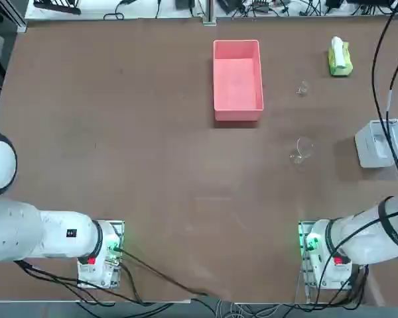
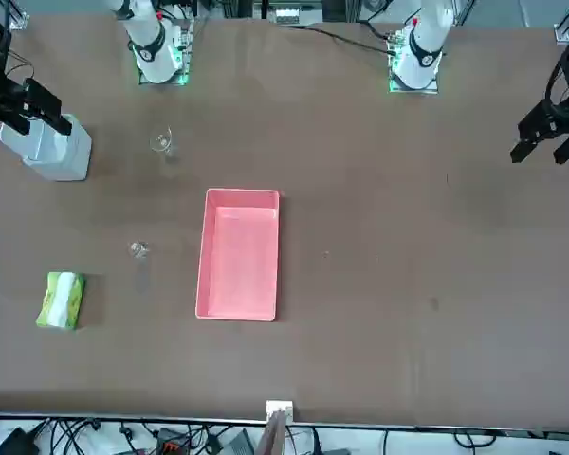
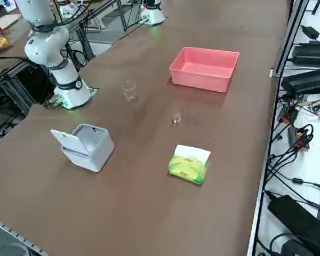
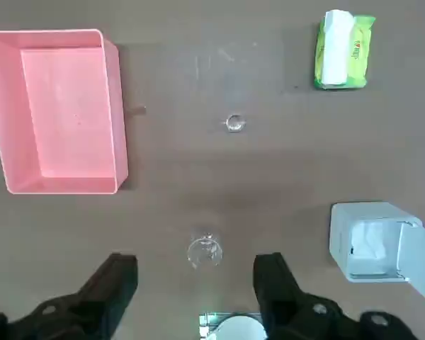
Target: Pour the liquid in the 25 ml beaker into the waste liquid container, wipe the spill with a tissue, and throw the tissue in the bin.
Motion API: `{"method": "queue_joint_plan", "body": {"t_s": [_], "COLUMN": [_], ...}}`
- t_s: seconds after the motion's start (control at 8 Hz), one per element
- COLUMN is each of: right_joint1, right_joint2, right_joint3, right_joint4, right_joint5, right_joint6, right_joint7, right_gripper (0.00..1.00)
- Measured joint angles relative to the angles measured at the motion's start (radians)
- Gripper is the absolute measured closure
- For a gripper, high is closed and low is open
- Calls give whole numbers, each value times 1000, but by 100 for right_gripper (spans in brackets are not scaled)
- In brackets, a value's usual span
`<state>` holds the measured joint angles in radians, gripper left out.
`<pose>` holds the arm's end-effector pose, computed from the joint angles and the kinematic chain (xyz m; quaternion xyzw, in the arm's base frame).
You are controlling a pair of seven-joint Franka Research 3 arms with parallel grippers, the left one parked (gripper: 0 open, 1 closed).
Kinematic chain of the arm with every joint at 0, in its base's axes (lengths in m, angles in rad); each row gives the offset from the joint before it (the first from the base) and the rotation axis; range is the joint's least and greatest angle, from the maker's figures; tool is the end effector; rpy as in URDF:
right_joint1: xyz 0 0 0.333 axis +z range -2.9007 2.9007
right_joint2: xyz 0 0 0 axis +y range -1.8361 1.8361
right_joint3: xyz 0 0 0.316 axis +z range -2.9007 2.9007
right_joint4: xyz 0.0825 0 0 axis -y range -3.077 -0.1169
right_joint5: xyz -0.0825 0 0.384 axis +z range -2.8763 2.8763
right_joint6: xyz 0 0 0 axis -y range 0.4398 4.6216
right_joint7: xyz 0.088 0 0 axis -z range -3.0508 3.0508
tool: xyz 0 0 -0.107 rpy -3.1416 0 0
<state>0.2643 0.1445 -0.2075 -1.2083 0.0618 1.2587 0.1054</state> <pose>0.5586 0.0514 0.6842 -0.9987 0.0158 0.0467 0.0112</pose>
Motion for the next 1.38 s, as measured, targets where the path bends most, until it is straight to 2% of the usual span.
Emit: {"method": "queue_joint_plan", "body": {"t_s": [0.5,0.88,1.0,1.38], "right_joint1": [-1,-27,-41,-121], "right_joint2": [9,58,75,92], "right_joint3": [0,-3,-3,-6], "right_joint4": [-6,-71,-120,-376], "right_joint5": [-1,-6,-6,-5], "right_joint6": [-1,0,39,347], "right_joint7": [0,-10,-42,-296], "right_gripper": [0,0,0,0]}}
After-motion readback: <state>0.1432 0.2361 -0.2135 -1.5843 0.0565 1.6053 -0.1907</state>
